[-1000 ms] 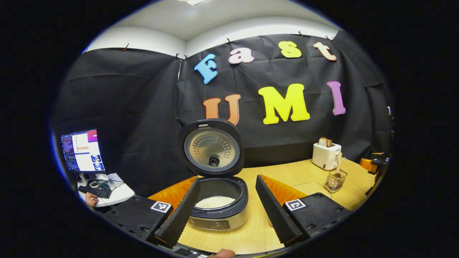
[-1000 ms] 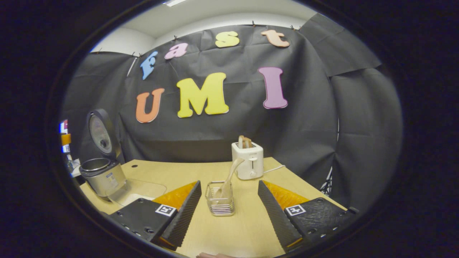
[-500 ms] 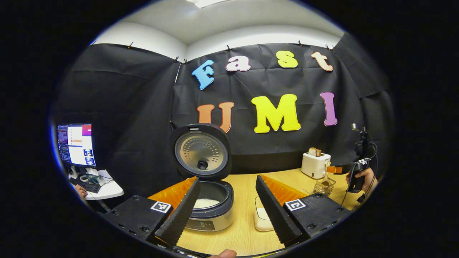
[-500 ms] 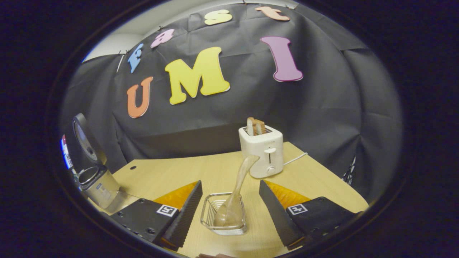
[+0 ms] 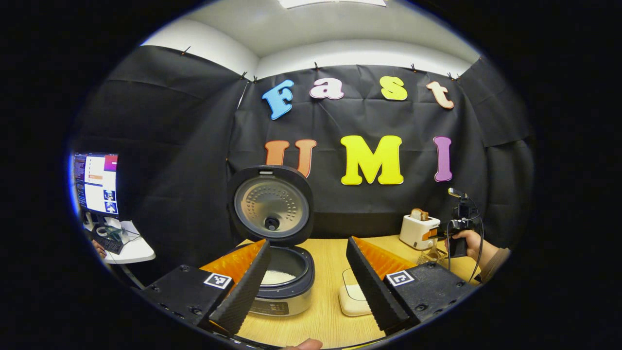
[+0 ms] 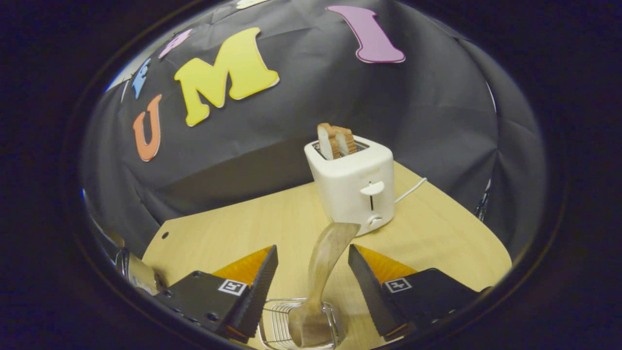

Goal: Close the left gripper, press the button to open the rice cooker; take a wooden spoon from the chopstick holder with the right hand, scoop a spoonful of rice and pour it into the rice cooker, then put the wooden spoon back into the chopstick holder.

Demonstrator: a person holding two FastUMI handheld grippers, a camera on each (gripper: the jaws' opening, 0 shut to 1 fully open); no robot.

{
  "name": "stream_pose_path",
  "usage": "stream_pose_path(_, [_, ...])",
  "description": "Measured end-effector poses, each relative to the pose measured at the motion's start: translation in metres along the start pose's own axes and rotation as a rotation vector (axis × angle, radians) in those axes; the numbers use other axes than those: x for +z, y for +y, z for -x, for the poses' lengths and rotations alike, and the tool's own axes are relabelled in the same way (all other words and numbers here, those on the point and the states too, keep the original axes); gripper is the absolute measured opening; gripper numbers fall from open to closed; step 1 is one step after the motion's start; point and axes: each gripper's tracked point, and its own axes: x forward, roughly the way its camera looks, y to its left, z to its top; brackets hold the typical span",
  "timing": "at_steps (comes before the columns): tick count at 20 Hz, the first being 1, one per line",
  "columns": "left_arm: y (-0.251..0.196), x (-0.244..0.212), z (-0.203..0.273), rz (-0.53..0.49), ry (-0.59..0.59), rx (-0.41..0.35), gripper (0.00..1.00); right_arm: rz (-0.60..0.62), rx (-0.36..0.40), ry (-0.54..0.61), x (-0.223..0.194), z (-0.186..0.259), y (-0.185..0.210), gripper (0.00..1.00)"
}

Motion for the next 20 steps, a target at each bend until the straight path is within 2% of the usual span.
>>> stream_pose_path(1, [0.009, 0.000, 0.000, -0.001, 0.000, 0.018, 0.99, -0.011, 0.010, 0.028, -0.006, -0.005, 0.002, 0.69])
stream_pose_path(3, [0.017, -0.004, -0.002, -0.017, 0.008, 0.042, 0.99, -0.025, 0.031, 0.063, -0.016, -0.011, 0.008, 0.64])
stream_pose_path(4, [0.019, -0.007, -0.004, -0.020, 0.019, 0.048, 0.99, -0.033, 0.019, 0.064, -0.018, -0.012, 0.006, 0.54])
stream_pose_path(5, [0.019, -0.010, -0.007, -0.022, 0.028, 0.049, 0.99, -0.038, -0.010, 0.066, -0.020, -0.017, 0.000, 0.36])
stream_pose_path(7, [0.016, -0.013, -0.011, -0.024, 0.039, 0.038, 0.99, -0.049, -0.022, 0.068, -0.020, -0.013, 0.003, 0.17])
stream_pose_path(11, [0.013, -0.017, -0.015, -0.030, 0.052, 0.035, 0.99, -0.022, -0.066, 0.015, -0.016, 0.005, 0.002, 0.11])
stream_pose_path(16, [0.008, -0.021, -0.016, -0.055, 0.060, 0.034, 1.00, 0.059, -0.066, -0.060, -0.018, 0.044, 0.023, 0.11])
stream_pose_path(18, [0.003, -0.020, -0.016, -0.061, 0.057, 0.018, 0.99, 0.110, -0.080, -0.126, -0.003, 0.062, 0.028, 0.09])
stream_pose_path(19, [0.000, -0.019, -0.016, -0.066, 0.052, 0.011, 0.99, 0.125, -0.082, -0.158, 0.004, 0.072, 0.030, 0.11])
stream_pose_path(20, [0.000, -0.020, -0.016, -0.066, 0.052, 0.011, 0.96, 0.135, -0.081, -0.184, 0.011, 0.081, 0.034, 0.11])
